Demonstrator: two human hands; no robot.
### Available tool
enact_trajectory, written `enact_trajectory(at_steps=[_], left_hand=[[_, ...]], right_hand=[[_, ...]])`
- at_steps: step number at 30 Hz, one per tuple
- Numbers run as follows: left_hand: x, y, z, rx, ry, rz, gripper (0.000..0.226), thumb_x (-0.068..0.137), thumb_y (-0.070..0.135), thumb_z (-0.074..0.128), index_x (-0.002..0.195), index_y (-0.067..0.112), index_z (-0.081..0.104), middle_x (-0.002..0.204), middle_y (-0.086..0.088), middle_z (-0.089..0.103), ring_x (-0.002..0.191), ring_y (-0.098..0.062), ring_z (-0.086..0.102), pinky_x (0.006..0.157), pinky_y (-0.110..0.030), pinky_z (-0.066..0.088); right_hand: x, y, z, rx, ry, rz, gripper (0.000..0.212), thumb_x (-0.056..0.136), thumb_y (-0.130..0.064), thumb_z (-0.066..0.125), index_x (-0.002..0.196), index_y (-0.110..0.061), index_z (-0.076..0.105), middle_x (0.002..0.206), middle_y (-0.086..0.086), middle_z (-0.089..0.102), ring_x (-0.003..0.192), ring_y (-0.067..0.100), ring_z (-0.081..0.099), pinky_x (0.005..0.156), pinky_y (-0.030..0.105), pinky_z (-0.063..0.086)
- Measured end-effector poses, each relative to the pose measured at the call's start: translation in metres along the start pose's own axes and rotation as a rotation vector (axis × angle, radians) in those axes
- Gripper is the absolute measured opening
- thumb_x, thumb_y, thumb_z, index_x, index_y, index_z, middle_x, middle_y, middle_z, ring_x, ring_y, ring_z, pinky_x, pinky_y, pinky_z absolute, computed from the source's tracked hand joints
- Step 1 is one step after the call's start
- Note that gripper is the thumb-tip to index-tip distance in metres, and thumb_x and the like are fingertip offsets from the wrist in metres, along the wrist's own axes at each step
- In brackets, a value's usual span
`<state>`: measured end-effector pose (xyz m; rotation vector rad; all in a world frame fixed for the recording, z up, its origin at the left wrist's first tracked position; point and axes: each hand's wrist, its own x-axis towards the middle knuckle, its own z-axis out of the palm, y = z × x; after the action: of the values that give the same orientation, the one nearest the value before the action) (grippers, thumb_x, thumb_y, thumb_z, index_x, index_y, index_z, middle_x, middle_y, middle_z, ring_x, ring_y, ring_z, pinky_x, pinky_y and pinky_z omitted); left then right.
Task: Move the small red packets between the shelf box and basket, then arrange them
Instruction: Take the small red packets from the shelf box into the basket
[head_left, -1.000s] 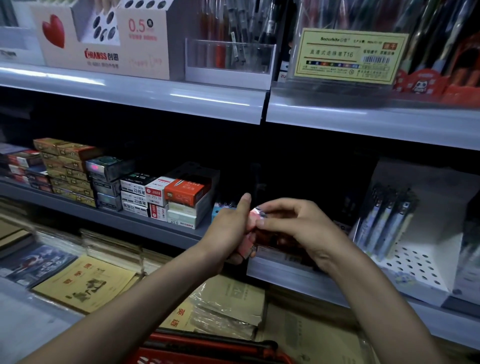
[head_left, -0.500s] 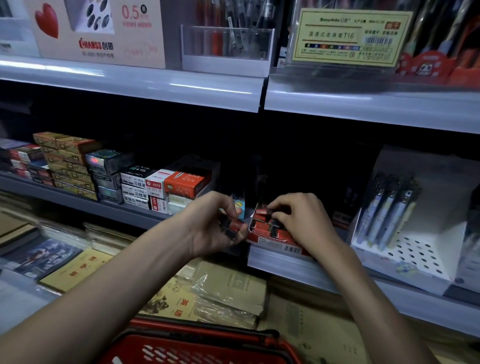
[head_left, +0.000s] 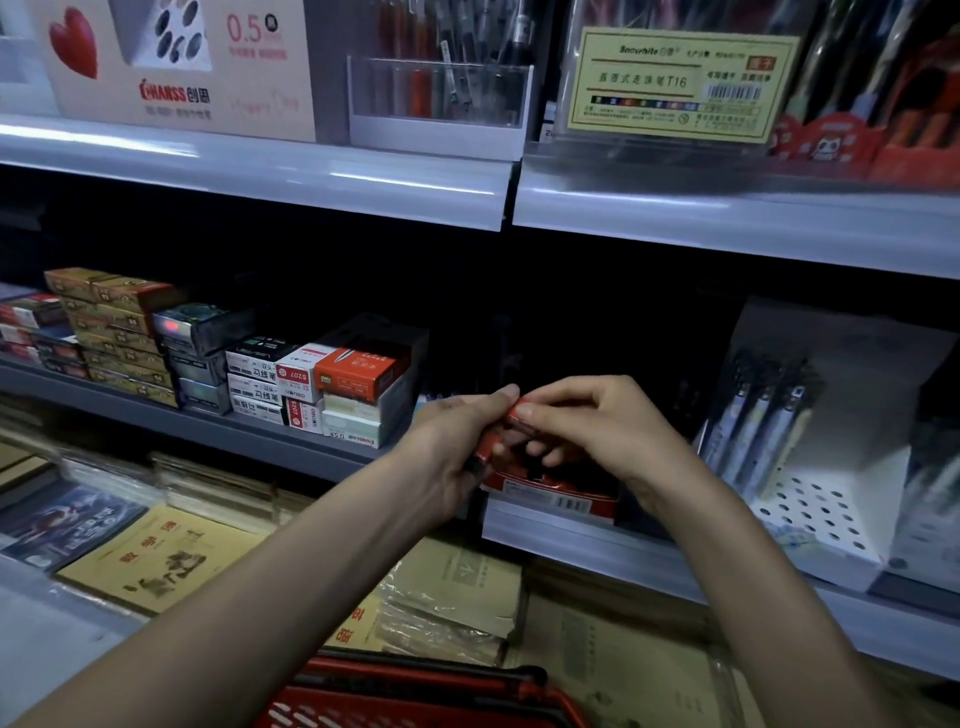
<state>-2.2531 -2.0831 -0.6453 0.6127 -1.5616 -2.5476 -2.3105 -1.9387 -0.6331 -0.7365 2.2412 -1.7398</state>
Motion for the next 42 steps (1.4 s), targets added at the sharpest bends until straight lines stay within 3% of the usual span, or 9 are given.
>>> enact_trajectory(at_steps=[7,13,17,24,28,32,34,38,42], left_hand=[[0.001,0.004,0.021,-0.115,-0.046,-0.126,0.015,0.101,0.011,0.055,0.091,0.001,0.058,0.078,-0.013,0.061,0.069,-0.021,0.061,0.039,-0.016,0.045],[0.0,0.015,0.01,-0.184,0.011,-0.139,0.023,0.096,-0.009,0.038,0.107,-0.006,0.058,0.117,-0.023,0.052,0.098,-0.034,0.06,0.051,-0.027,0.061],[0.0,0.016,-0.001,-0.199,0.012,-0.159,0.022,0.102,-0.009,0.045,0.121,-0.012,0.056,0.124,-0.031,0.056,0.1,-0.034,0.066,0.046,-0.028,0.06],[-0.002,0.009,-0.006,-0.005,-0.02,-0.112,0.006,0.096,0.008,0.066,0.098,0.002,0.068,0.084,-0.016,0.071,0.045,-0.008,0.063,0.036,-0.01,0.038],[0.003,0.0,-0.003,0.045,-0.026,-0.064,0.006,0.097,0.01,0.065,0.098,0.007,0.07,0.067,-0.004,0.071,0.044,-0.003,0.06,0.032,-0.011,0.027],[0.008,-0.006,0.006,0.098,-0.021,-0.039,0.016,0.091,0.014,0.074,0.103,0.005,0.074,0.065,-0.003,0.063,0.042,-0.004,0.046,0.034,-0.013,0.03],[0.009,-0.007,0.011,0.107,-0.031,-0.02,0.026,0.088,0.015,0.077,0.111,0.004,0.075,0.071,-0.005,0.064,0.044,-0.004,0.048,0.034,-0.013,0.03],[0.01,-0.004,0.021,0.12,-0.067,-0.038,0.01,0.093,0.018,0.072,0.094,0.008,0.074,0.059,0.001,0.063,0.055,-0.007,0.051,0.037,-0.014,0.034],[0.017,0.0,0.018,-0.017,-0.014,-0.06,0.026,0.096,0.008,0.039,0.104,0.002,0.063,0.069,-0.005,0.047,0.059,-0.013,0.037,0.052,-0.024,0.039]], right_hand=[[0.008,0.013,-0.015,0.021,0.164,0.012,0.019,0.077,-0.008,0.087,0.093,-0.01,0.077,0.081,0.013,0.078,0.078,0.034,0.077,0.083,0.047,0.063],[0.01,0.021,-0.033,-0.47,0.401,-0.137,0.022,0.083,-0.008,0.076,0.1,-0.022,0.078,0.086,-0.008,0.074,0.075,0.001,0.07,0.075,0.022,0.06],[0.006,0.027,-0.032,-0.639,0.37,-0.233,0.022,0.085,-0.007,0.077,0.102,-0.021,0.078,0.086,-0.006,0.072,0.076,0.002,0.068,0.076,0.025,0.06],[0.006,0.053,-0.025,-0.999,0.137,-0.341,0.021,0.085,-0.006,0.077,0.099,-0.021,0.08,0.099,-0.009,0.071,0.096,0.013,0.068,0.084,0.021,0.05],[0.004,0.048,-0.024,-0.879,0.228,-0.283,0.032,0.091,0.001,0.062,0.106,-0.022,0.079,0.104,-0.01,0.073,0.093,0.005,0.066,0.082,0.011,0.046],[0.0,0.028,-0.025,-0.193,0.225,-0.124,0.013,0.095,-0.026,0.07,0.103,-0.021,0.079,0.085,-0.003,0.077,0.077,0.011,0.073,0.066,0.017,0.053],[-0.002,0.019,-0.025,-0.01,0.115,-0.053,0.015,0.093,-0.021,0.073,0.105,-0.014,0.078,0.084,0.009,0.078,0.078,0.022,0.074,0.065,0.023,0.056],[-0.002,0.016,-0.028,0.058,0.155,-0.032,0.017,0.086,-0.007,0.078,0.102,-0.011,0.076,0.082,0.011,0.078,0.074,0.022,0.073,0.072,0.027,0.06],[0.002,0.023,-0.039,-0.412,0.461,-0.187,0.017,0.087,-0.012,0.077,0.103,-0.019,0.076,0.084,-0.007,0.075,0.077,0.007,0.072,0.077,0.027,0.06]])
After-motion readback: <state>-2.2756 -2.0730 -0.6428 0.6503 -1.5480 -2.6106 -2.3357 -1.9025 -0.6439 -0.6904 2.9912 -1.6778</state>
